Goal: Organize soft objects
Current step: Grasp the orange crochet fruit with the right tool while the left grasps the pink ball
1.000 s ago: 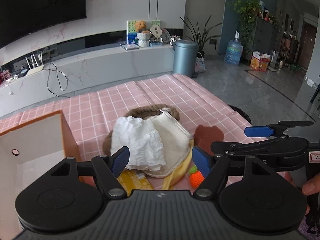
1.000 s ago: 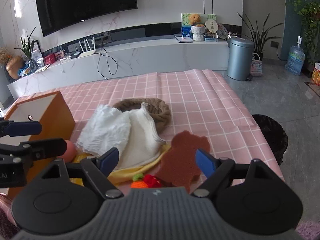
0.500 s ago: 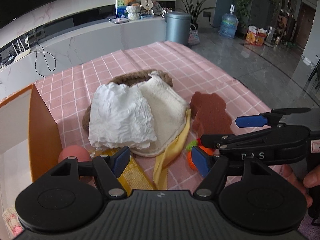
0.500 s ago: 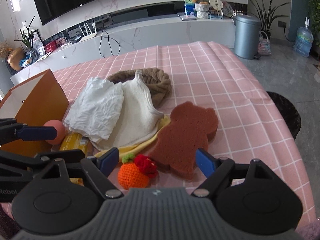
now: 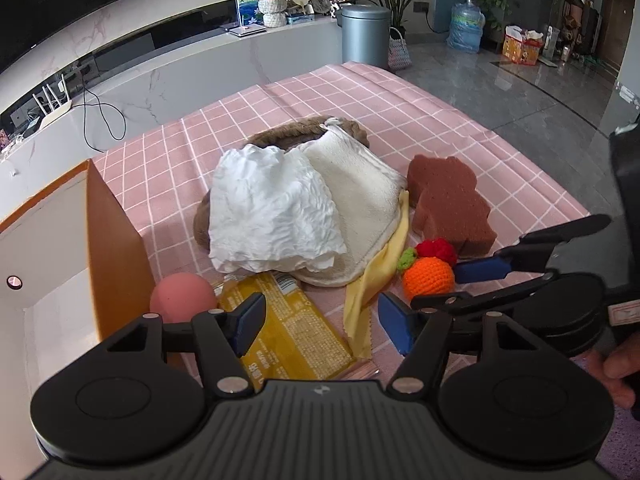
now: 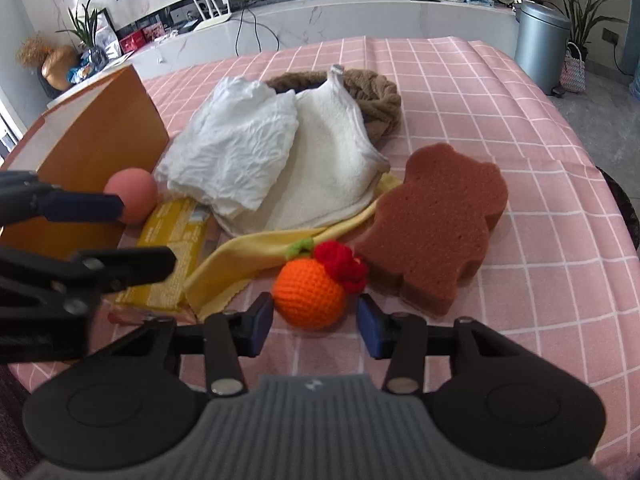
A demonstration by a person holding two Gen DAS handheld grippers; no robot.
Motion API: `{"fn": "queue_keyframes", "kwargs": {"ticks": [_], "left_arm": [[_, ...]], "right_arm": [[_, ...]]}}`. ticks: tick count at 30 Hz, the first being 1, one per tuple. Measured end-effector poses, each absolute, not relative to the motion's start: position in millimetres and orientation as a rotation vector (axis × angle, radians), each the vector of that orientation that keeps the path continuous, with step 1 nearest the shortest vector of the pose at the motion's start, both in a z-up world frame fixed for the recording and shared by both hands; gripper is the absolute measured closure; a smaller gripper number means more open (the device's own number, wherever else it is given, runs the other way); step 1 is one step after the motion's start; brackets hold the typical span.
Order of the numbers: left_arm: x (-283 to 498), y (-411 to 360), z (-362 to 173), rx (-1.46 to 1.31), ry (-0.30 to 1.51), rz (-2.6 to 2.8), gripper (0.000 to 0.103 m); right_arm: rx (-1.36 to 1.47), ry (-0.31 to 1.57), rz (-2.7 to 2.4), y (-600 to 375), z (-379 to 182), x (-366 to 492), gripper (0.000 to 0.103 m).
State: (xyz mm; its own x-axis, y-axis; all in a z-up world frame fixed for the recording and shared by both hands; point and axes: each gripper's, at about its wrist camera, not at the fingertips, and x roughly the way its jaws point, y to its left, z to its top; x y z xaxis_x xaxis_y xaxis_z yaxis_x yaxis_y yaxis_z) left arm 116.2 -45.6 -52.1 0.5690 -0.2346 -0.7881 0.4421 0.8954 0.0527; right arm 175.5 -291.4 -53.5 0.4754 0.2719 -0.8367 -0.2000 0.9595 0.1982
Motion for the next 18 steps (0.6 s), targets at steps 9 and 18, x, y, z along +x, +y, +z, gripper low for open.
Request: {"fn": "queue_keyframes", "kwargs": {"ticks": [9, 18], "left_arm": [[138, -38, -43, 0.412, 0.888, -0.419, 0.029], [179, -48, -64, 0.890, 1.044, -0.493, 0.029]], "right_arm": [[0.117, 0.978, 0.360, -288, -41, 177, 0.063], [0.096, 0.977, 0.396, -278, -34, 196, 0.063]]}}
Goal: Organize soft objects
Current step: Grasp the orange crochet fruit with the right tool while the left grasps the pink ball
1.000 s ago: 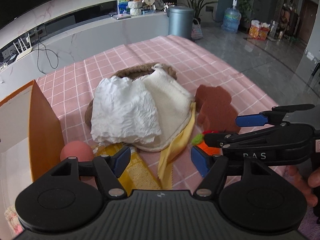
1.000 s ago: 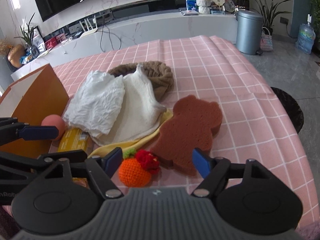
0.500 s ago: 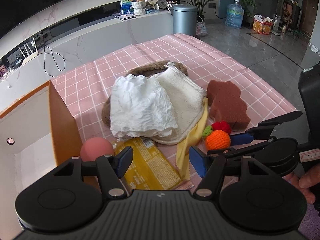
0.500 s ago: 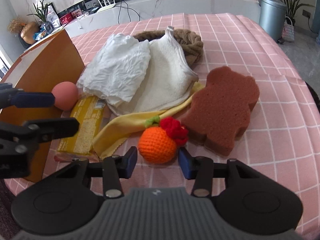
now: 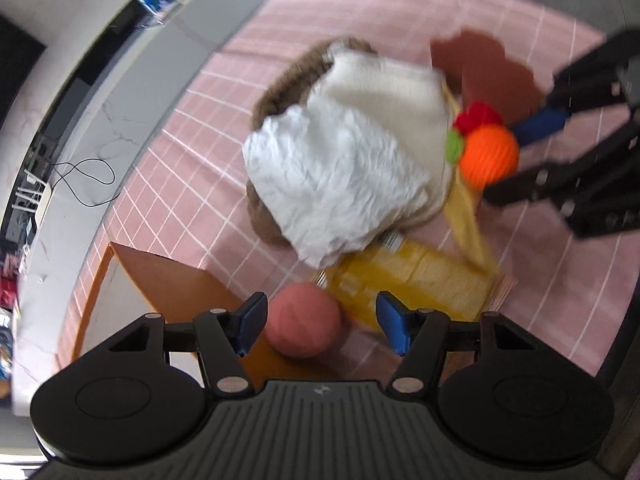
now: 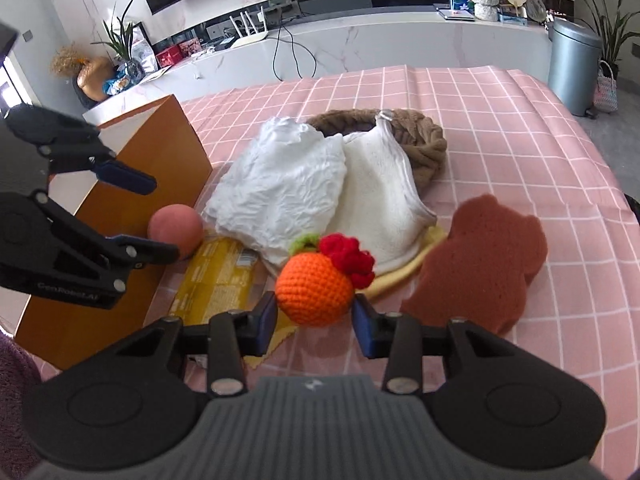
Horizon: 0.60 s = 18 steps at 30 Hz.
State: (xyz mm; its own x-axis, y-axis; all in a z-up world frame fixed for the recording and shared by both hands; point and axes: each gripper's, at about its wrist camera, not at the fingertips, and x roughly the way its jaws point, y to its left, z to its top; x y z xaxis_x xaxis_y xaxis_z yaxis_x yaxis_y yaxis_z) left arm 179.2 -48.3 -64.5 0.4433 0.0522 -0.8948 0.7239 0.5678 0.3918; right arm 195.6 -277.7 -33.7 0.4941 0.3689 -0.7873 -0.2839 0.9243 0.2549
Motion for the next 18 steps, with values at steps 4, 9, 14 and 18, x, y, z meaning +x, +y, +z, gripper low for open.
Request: {"fn": "queue_keyframes", "kwargs": {"ticks": [4, 9, 14, 18], "left_arm": [[190, -54, -79, 1.003, 1.086, -0.515, 0.029], [200, -60, -100, 1.099, 1.152, -0.526, 0.029], [208, -59, -114, 1.138, 1.203, -0.506, 0.040], [208, -55, -113, 1.102, 1.210, -0.496, 0.048]], "right_arm": [[0.084, 0.992, 0.403, -275, -38, 202, 0.063], [0.095, 1.004, 0.405, -274, -45, 208, 0.063], [0.097, 1.017, 0.409, -274, -50, 210, 0.063], [0.095, 1.016, 0.412, -273, -50, 210, 0.063]]}}
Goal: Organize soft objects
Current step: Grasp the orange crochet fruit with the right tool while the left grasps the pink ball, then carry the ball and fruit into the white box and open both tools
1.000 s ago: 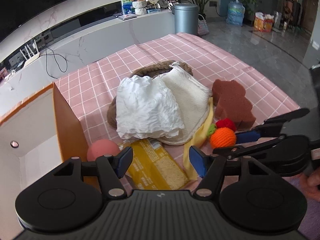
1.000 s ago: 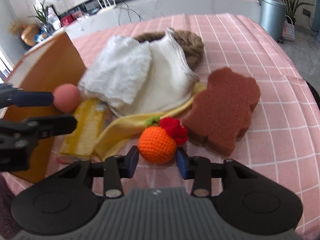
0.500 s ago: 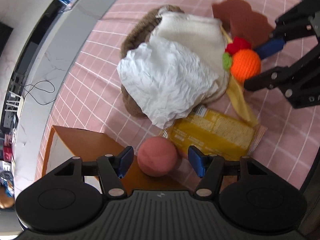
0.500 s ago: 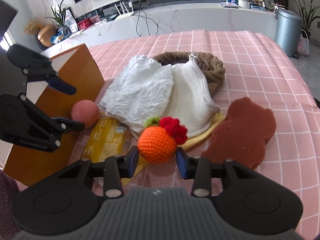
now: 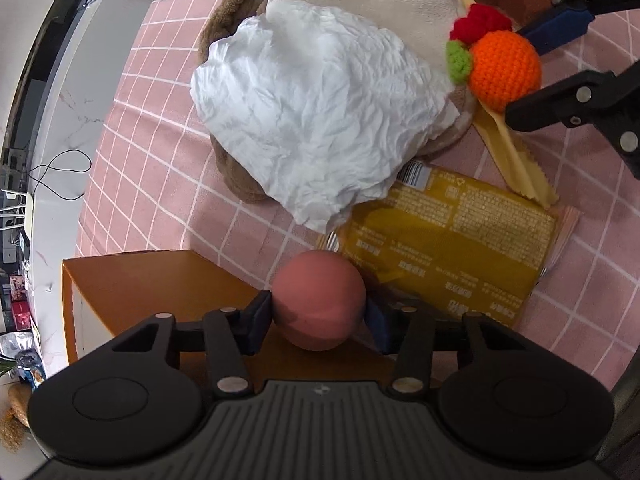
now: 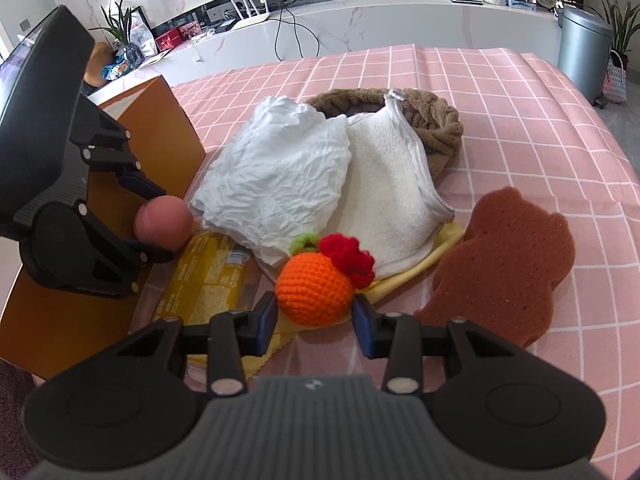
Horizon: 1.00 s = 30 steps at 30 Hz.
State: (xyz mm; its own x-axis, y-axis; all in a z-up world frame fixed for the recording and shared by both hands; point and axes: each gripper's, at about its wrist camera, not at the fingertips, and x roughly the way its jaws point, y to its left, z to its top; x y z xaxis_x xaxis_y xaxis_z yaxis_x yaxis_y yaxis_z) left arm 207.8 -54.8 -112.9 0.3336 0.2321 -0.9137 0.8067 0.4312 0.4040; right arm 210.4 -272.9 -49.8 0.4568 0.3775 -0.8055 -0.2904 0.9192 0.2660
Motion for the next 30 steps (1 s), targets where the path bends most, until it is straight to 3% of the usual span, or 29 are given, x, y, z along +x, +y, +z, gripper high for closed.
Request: {"fn": "queue_keyframes", "kwargs": {"ticks": [12, 23, 30], "left_arm": [[188, -47, -70, 0.917, 1.087, -0.456, 0.054], [137, 10, 22, 0.384, 0.879, -0.357, 0.054], [113, 63, 33, 0.178, 0.819, -0.201, 0.054]], "right_arm": [[0.071, 0.946, 0.411, -274, -28, 194, 0.063], [0.049, 0.789, 0.506, -257, 35, 158, 0.063], [-0.052, 0.738, 0.670, -195, 67, 150, 0.063]]}}
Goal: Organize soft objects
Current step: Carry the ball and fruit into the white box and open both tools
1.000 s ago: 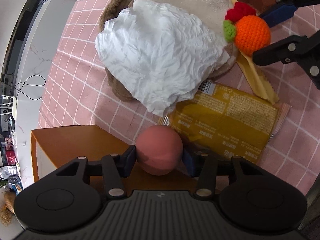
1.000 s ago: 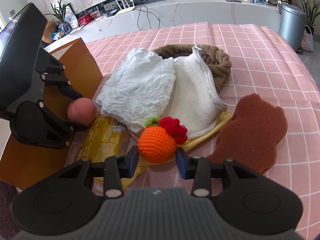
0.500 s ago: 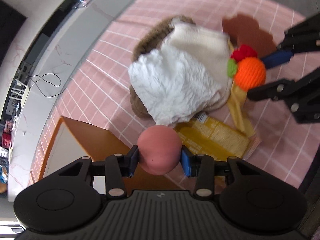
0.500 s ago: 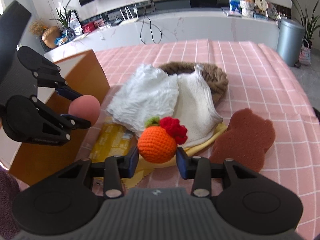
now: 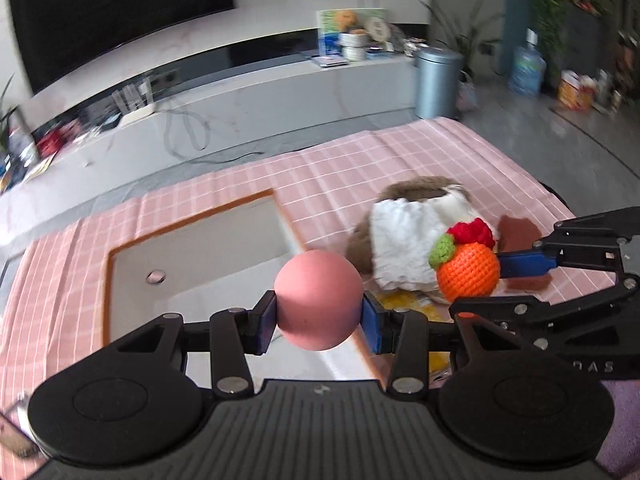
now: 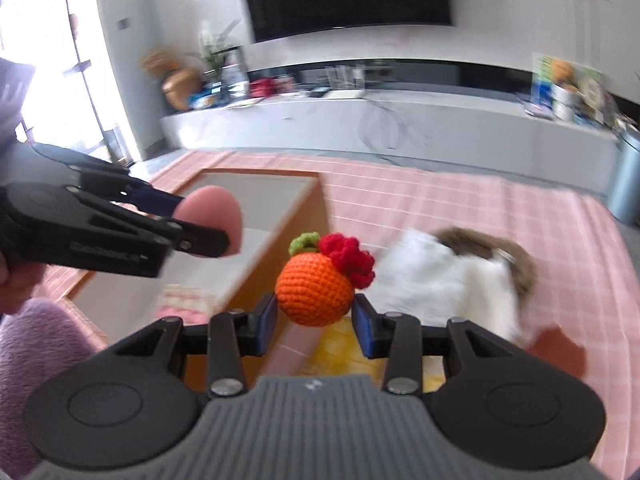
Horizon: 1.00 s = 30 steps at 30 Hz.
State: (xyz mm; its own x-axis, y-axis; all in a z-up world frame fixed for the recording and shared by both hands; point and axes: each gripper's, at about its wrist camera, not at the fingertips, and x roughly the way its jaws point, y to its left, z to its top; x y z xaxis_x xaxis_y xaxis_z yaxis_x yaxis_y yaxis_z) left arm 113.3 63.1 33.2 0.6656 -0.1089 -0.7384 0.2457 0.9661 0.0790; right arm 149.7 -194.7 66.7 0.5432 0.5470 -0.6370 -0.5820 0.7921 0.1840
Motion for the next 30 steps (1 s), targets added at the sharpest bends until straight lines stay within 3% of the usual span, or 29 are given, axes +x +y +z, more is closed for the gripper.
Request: {"fn": "queue_keyframes", "kwargs": {"ticks": [16, 30], "left_arm": [[131, 172, -1, 0.005, 0.927, -0.052, 0.053], [204, 186, -28, 0.053, 0.954, -0.008, 0.052]], "right_arm": [[-0.519, 0.794, 0.782, -45, 50, 191, 0.063], [-0.754, 0.785, 0.664, 5, 2, 273, 0.063]]}}
